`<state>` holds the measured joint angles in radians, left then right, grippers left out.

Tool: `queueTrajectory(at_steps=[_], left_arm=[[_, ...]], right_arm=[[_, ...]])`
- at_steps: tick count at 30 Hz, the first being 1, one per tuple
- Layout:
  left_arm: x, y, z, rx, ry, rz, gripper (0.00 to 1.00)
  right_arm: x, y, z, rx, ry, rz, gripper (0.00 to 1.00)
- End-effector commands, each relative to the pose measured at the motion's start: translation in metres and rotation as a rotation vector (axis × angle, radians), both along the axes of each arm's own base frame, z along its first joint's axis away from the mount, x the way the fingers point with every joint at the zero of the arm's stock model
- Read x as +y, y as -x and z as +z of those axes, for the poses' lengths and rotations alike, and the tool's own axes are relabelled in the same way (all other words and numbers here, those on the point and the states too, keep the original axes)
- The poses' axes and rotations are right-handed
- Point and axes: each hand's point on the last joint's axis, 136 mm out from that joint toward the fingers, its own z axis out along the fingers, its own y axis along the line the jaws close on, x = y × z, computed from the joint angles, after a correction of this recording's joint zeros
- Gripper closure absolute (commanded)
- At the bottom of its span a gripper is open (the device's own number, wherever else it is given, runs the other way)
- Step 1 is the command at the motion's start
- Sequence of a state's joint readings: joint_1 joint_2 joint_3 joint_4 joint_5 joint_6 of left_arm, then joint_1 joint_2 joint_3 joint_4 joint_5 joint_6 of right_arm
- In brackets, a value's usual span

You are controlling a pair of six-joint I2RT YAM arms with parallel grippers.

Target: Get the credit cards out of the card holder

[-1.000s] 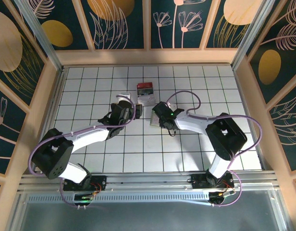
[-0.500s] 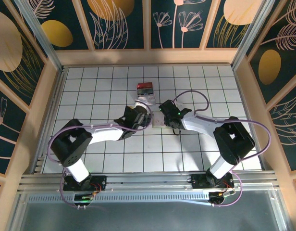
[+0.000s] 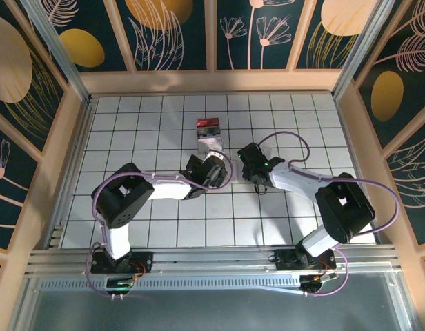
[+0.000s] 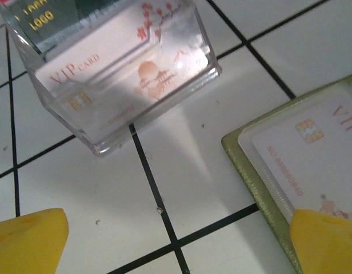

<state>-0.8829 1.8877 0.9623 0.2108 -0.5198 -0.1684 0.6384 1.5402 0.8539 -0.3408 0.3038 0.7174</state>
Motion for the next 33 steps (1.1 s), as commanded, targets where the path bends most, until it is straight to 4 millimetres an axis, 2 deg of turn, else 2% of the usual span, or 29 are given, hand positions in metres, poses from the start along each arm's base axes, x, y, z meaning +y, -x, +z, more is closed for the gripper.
queueTrajectory(at_steps=[1,7,13,14,15,21,26,29,33], left_arm=[[-0.001,-0.001,-0.003,0.008,-0.034,0.015,0.01],[0.004,0.014,-0.019,0.066,-0.029,0.043,0.01],[-0.010,0.030,-0.023,0.103,0.012,0.029,0.01],[-0.013,0.032,-0.022,0.104,0.017,0.031,0.01],[-0.013,0.033,-0.022,0.107,0.022,0.038,0.01],[-0.005,0.029,-0.019,0.094,0.029,0.129,0.01],[-0.004,0.026,-0.013,0.074,0.030,0.141,0.01],[-0.001,0.024,-0.010,0.057,0.033,0.169,0.01],[0.004,0.023,-0.008,0.045,0.052,0.208,0.01]], right_arm=[[-0.003,-0.001,-0.001,0.000,-0.032,-0.015,0.66],[-0.005,-0.006,-0.002,0.015,-0.081,-0.008,0.66],[0.004,-0.014,0.002,0.013,-0.114,0.044,0.67],[-0.005,-0.021,0.005,0.008,-0.112,0.022,0.67],[-0.005,-0.024,0.006,0.006,-0.109,0.028,0.67],[0.004,-0.037,0.039,-0.055,-0.131,0.074,0.73],[0.018,-0.039,0.063,-0.099,-0.196,0.120,0.77],[0.033,-0.037,0.057,-0.076,-0.266,0.162,0.78],[0.047,-0.029,0.032,-0.001,-0.338,0.188,0.82]])
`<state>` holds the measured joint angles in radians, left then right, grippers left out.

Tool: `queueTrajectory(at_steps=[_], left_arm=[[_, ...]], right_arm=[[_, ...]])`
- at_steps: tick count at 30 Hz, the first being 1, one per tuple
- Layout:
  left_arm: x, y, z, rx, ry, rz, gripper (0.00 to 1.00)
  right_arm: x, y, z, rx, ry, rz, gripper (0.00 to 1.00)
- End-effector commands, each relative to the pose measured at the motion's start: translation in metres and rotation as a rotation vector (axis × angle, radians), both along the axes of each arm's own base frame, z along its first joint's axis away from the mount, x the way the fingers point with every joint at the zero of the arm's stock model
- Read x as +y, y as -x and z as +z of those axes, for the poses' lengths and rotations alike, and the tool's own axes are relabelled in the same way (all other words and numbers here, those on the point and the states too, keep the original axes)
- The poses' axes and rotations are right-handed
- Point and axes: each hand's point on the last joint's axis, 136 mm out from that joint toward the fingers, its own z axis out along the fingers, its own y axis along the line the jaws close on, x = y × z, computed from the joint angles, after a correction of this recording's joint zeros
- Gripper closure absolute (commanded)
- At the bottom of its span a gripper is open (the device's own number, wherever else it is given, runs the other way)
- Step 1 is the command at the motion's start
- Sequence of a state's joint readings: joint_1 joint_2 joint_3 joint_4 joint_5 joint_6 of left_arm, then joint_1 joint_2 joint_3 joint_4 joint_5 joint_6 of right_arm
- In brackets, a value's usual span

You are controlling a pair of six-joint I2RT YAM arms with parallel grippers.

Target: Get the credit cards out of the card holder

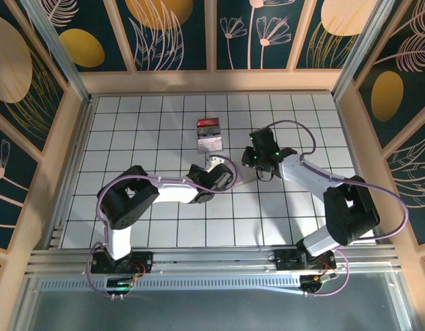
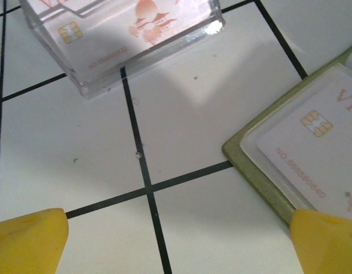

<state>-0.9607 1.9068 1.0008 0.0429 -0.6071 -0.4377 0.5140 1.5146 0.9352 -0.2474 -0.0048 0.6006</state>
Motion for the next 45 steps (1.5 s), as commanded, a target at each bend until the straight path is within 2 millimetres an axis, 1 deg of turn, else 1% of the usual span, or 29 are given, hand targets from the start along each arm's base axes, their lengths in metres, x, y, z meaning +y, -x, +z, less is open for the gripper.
queueTrajectory(at_steps=[1,6,11,15,20,25,32,35,37,41,45], left_arm=[[0.005,-0.004,0.004,-0.020,0.010,0.062,0.01],[0.005,-0.006,0.004,-0.014,0.053,0.090,0.01],[0.003,-0.009,0.008,-0.004,0.128,0.099,0.01],[0.006,-0.011,0.003,0.020,0.147,0.111,0.01],[0.014,-0.012,-0.005,0.046,0.137,0.127,0.01],[0.025,-0.010,-0.014,0.071,0.109,0.145,0.01],[0.030,-0.014,-0.020,0.081,0.109,0.160,0.01],[0.032,-0.016,-0.019,0.074,0.108,0.162,0.01],[0.032,-0.018,-0.017,0.069,0.109,0.163,0.01],[0.033,-0.018,-0.018,0.070,0.104,0.159,0.01],[0.032,-0.018,-0.018,0.075,0.107,0.155,0.01]], right_arm=[[0.021,0.007,-0.018,0.056,-0.083,0.068,0.83],[0.028,0.013,-0.040,0.123,-0.114,0.108,0.83],[0.021,0.015,-0.058,0.163,-0.108,0.112,0.83],[0.018,0.016,-0.065,0.178,-0.119,0.117,0.80],[0.022,0.021,-0.070,0.199,-0.149,0.137,0.77],[0.027,0.023,-0.070,0.206,-0.183,0.155,0.76],[0.033,0.028,-0.071,0.227,-0.219,0.171,0.75],[0.034,0.031,-0.074,0.239,-0.220,0.173,0.75],[0.030,0.031,-0.076,0.241,-0.193,0.156,0.74],[0.020,0.026,-0.076,0.219,-0.129,0.129,0.69],[0.017,0.022,-0.074,0.204,-0.099,0.129,0.67]])
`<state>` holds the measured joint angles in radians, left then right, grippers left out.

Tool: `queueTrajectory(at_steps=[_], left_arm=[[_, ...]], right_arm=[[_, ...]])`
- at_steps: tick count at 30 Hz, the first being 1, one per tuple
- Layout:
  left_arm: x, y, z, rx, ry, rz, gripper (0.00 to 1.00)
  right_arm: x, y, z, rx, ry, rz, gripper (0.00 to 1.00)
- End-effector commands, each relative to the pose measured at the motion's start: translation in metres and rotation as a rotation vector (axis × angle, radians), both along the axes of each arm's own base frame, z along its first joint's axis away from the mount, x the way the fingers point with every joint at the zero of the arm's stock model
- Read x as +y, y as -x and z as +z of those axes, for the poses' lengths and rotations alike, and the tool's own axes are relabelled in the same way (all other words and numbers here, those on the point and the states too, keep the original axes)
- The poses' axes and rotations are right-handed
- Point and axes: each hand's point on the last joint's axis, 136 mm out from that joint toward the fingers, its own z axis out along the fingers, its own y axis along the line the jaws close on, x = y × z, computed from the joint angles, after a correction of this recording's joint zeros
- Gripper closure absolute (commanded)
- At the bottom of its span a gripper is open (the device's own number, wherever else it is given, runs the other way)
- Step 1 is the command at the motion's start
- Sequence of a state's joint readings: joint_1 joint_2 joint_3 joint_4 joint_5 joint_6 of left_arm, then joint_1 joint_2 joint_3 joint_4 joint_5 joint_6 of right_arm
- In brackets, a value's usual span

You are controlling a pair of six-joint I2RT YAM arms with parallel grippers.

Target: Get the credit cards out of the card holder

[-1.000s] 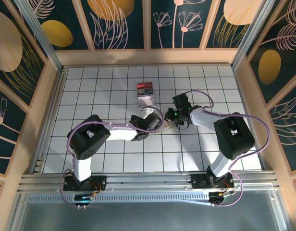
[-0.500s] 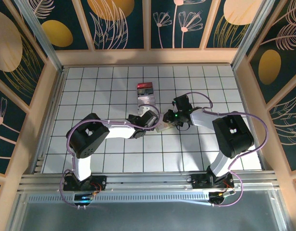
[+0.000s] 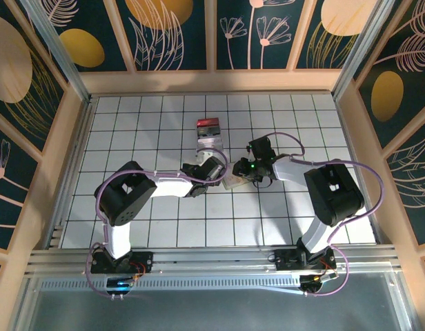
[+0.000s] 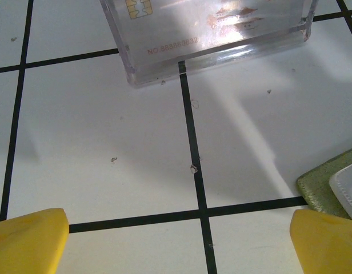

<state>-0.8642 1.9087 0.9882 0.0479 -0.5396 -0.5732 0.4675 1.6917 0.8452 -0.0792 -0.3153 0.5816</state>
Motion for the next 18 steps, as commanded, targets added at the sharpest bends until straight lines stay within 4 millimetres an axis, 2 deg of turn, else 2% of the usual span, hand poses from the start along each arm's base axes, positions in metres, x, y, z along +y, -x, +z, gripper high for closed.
queueTrajectory(at_steps=[1,7,13,18], left_arm=[[0.005,0.002,-0.009,0.019,-0.016,0.003,0.01],[0.005,0.002,-0.008,0.022,-0.012,0.002,0.01],[0.005,0.002,-0.004,0.015,-0.005,0.006,0.01],[0.008,0.001,0.001,0.006,-0.002,0.028,0.01]], right_arm=[[-0.009,-0.001,-0.005,-0.001,0.073,-0.007,0.67],[-0.009,-0.002,-0.009,0.001,0.093,-0.001,0.66],[-0.004,0.003,-0.015,0.008,0.127,0.025,0.60],[0.016,0.015,-0.017,0.040,0.081,0.077,0.61]])
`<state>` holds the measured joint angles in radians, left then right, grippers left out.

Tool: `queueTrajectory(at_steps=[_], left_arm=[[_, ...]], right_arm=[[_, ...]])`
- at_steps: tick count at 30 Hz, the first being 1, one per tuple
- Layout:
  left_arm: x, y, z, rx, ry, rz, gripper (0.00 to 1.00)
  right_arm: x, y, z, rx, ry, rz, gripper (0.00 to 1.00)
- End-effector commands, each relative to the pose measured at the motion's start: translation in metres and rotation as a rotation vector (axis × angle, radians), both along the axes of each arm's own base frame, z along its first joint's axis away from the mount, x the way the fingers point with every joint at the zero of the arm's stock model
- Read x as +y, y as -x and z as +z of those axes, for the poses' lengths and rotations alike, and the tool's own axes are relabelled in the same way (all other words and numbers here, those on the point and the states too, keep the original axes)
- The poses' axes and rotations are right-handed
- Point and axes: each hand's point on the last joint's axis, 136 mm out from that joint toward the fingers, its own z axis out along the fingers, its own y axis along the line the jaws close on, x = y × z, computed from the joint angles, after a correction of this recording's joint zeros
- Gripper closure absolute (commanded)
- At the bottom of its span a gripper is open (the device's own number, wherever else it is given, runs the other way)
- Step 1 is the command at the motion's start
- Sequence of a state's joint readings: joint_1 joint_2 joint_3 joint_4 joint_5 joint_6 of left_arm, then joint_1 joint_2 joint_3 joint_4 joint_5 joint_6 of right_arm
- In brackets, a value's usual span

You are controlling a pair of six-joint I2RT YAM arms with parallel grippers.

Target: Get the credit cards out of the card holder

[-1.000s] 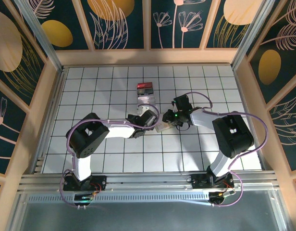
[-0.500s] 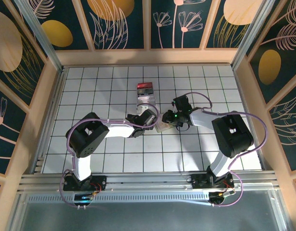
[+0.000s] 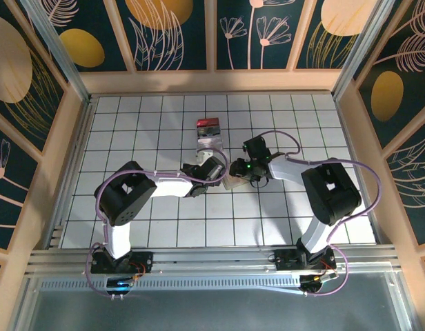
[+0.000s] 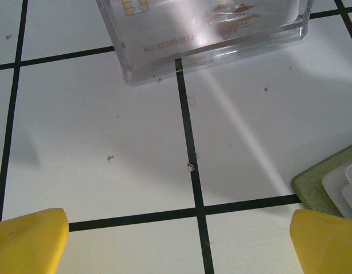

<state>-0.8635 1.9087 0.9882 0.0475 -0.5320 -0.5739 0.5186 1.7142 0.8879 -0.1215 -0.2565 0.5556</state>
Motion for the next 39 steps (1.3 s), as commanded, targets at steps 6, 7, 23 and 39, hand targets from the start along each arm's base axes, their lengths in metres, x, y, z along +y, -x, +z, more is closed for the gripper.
queueTrajectory(at_steps=[6,7,23,39], left_arm=[[0.029,0.002,0.006,-0.006,-0.025,0.095,0.01],[0.033,0.003,0.007,-0.008,-0.029,0.107,0.01],[0.039,0.009,0.019,0.002,-0.002,0.070,0.01],[0.022,0.013,0.000,0.060,0.014,-0.010,0.01]], right_arm=[[0.044,0.031,0.000,0.106,-0.184,0.092,0.63],[0.048,0.032,0.002,0.104,-0.193,0.098,0.63],[0.038,0.008,0.022,-0.005,-0.088,0.055,0.69],[0.034,0.000,0.001,0.016,-0.027,0.059,0.70]])
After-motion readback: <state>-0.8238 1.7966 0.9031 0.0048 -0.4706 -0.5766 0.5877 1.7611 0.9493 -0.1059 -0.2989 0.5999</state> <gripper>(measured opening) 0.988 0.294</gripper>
